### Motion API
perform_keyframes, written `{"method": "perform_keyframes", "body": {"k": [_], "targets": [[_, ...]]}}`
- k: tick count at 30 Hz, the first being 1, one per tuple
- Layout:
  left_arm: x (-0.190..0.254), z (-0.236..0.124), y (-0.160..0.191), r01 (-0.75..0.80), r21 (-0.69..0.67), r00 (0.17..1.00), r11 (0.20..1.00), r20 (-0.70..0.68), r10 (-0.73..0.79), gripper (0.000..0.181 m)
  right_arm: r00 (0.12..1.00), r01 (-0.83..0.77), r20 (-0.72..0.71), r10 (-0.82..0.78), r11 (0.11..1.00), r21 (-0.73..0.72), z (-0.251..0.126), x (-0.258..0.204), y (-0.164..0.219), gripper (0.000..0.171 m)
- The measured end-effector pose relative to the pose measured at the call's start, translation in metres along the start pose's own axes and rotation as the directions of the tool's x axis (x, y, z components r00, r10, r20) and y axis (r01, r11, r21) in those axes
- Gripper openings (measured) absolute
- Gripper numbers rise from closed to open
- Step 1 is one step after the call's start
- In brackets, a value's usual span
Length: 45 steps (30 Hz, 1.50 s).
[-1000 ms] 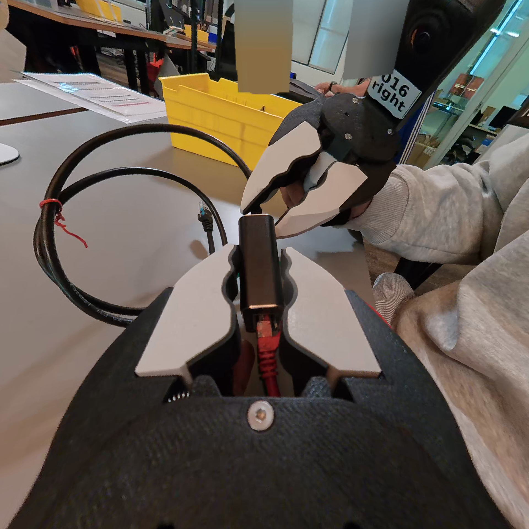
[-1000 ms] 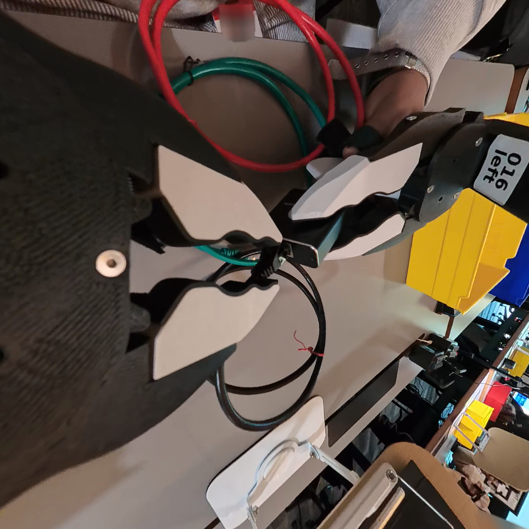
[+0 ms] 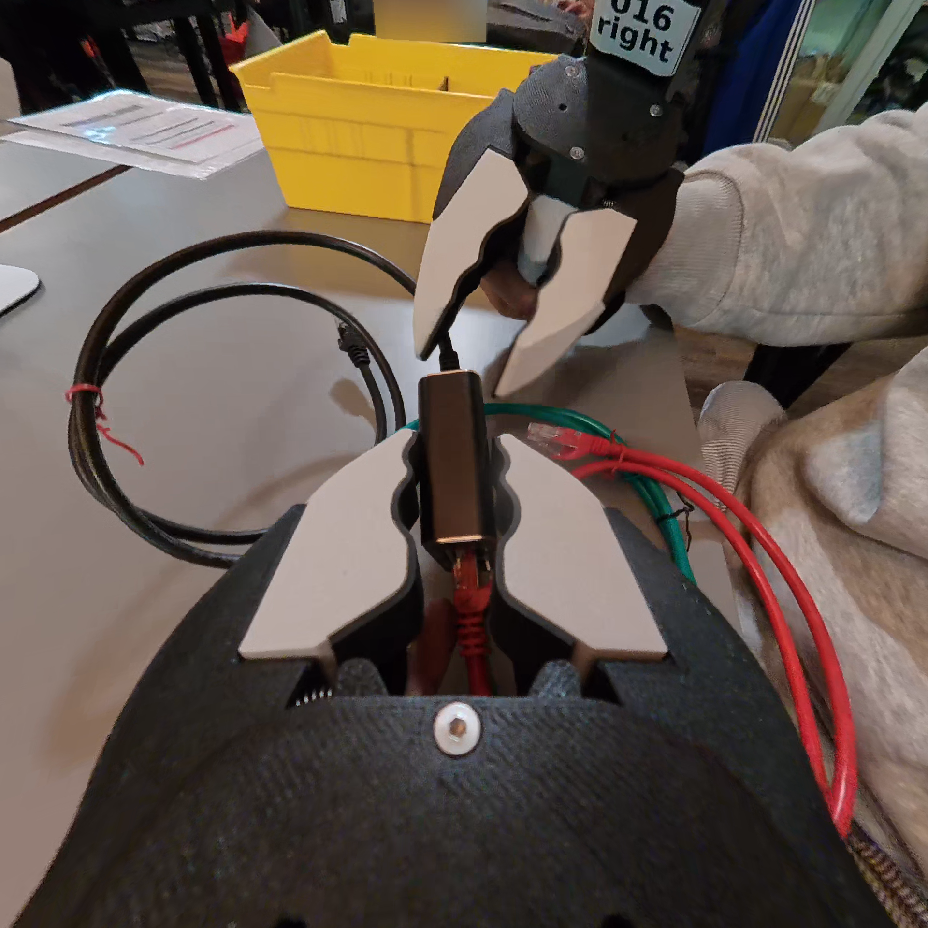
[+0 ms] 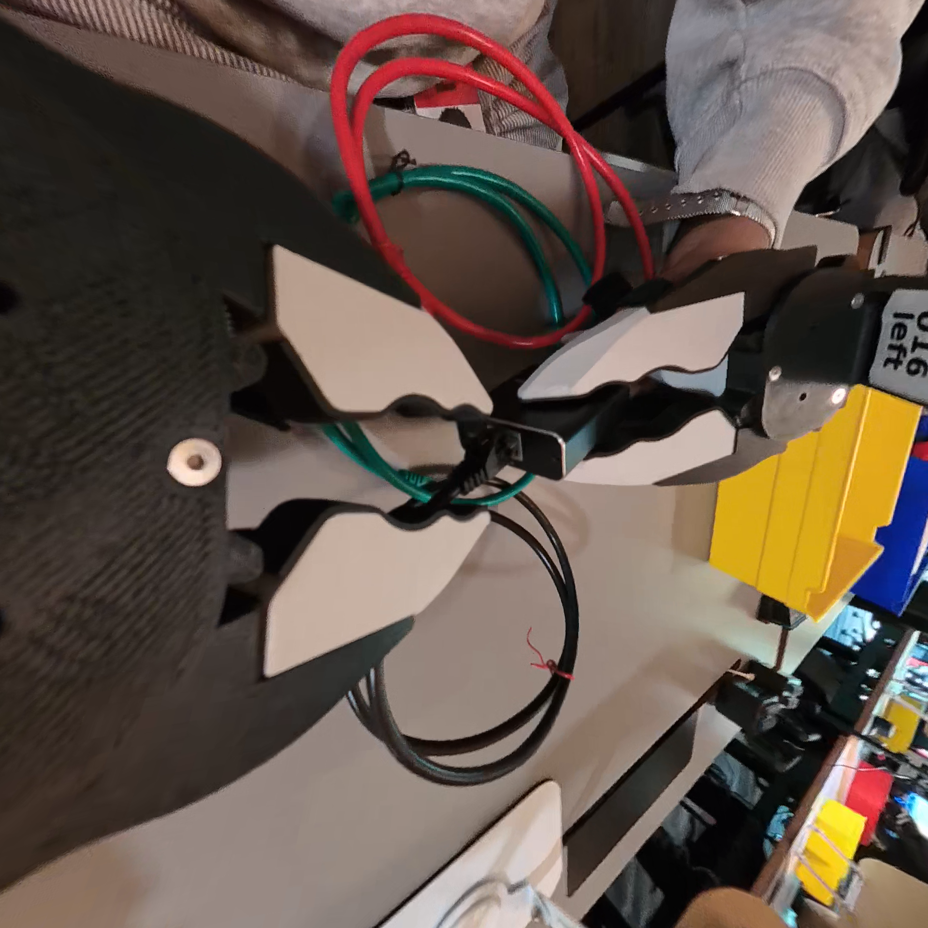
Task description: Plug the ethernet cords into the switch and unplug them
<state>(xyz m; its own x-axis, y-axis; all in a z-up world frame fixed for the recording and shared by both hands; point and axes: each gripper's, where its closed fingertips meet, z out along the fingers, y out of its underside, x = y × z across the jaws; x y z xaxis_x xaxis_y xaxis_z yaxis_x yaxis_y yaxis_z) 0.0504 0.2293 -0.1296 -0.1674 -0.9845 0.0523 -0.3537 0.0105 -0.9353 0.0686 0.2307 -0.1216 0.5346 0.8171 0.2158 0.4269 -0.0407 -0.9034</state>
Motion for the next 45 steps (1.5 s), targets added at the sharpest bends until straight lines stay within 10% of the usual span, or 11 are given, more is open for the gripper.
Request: {"method": "perform_keyframes", "body": {"k": [9,19,36,45], "targets": [[-0.002,0.003,0.011,-0.209,-0.117,0.972,0.971,0.084,0.219,0.027,0.956,0.234,-0.139,-0.258,0.958,-0.166,0.002,0.001,-0.004,0.045],[0.003,0.008,0.012,-0.393,-0.192,0.899,0.899,0.124,0.419,0.028,0.848,0.452,-0.082,-0.523,0.795,-0.405,0.007,-0.006,0.023,0.019],[0.013,0.017,0.016,-0.575,-0.260,0.781,0.776,0.108,0.615,0.028,0.952,0.285,0.024,-0.306,0.851,-0.440,0.005,-0.018,0.035,0.018],[0.011,0.017,0.016,-0.505,-0.223,0.837,0.834,0.108,0.536,0.027,0.993,0.113,0.028,-0.111,0.924,-0.365,0.007,-0.016,0.034,0.017]]}}
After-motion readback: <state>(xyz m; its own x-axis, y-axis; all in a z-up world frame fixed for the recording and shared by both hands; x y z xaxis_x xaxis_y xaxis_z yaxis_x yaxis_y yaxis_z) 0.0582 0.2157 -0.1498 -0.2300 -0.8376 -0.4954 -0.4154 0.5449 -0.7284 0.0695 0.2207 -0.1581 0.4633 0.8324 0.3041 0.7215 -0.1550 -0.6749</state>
